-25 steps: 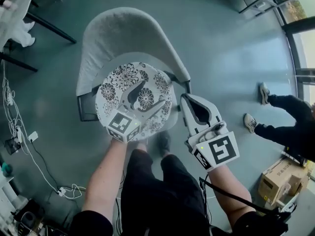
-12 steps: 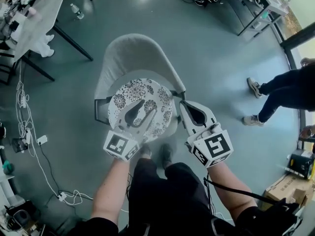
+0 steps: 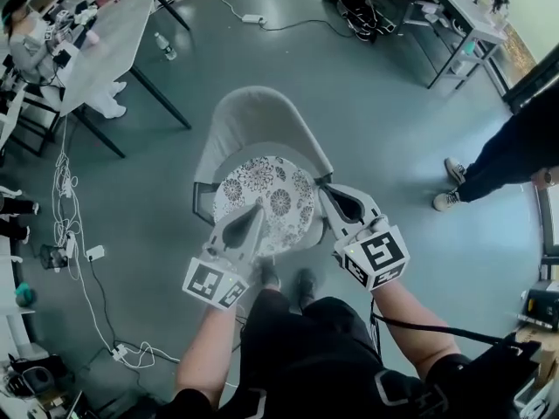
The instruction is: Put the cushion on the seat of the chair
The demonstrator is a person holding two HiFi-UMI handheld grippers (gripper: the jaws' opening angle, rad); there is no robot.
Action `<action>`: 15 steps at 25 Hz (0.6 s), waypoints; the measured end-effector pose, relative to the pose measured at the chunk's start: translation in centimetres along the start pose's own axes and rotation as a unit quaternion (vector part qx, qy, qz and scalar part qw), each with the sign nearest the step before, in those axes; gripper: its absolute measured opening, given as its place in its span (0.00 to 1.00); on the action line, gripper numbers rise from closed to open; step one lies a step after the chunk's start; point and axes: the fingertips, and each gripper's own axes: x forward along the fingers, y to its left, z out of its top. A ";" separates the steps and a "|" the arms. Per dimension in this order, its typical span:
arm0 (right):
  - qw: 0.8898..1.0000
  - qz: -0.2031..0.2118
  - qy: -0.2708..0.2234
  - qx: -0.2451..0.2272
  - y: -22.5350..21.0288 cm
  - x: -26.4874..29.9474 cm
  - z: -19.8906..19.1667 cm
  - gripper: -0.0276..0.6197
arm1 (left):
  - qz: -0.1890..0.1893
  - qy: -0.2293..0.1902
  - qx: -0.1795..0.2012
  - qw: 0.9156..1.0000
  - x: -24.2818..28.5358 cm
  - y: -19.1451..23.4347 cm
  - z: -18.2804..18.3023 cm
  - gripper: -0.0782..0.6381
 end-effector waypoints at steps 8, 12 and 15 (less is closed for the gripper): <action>0.999 0.035 -0.021 -0.005 0.9 -2.8 2.9 0.06 | 0.034 0.015 0.005 0.999 -3.1 -3.3 2.9 0.12; 0.999 0.040 -0.035 -0.003 2.4 -2.9 4.3 0.06 | 0.058 0.017 -0.001 0.998 -5.9 -2.9 4.4 0.12; 0.998 0.053 -0.041 0.013 3.8 -2.3 5.3 0.06 | 0.082 0.024 -0.012 0.996 -8.5 -2.3 5.0 0.12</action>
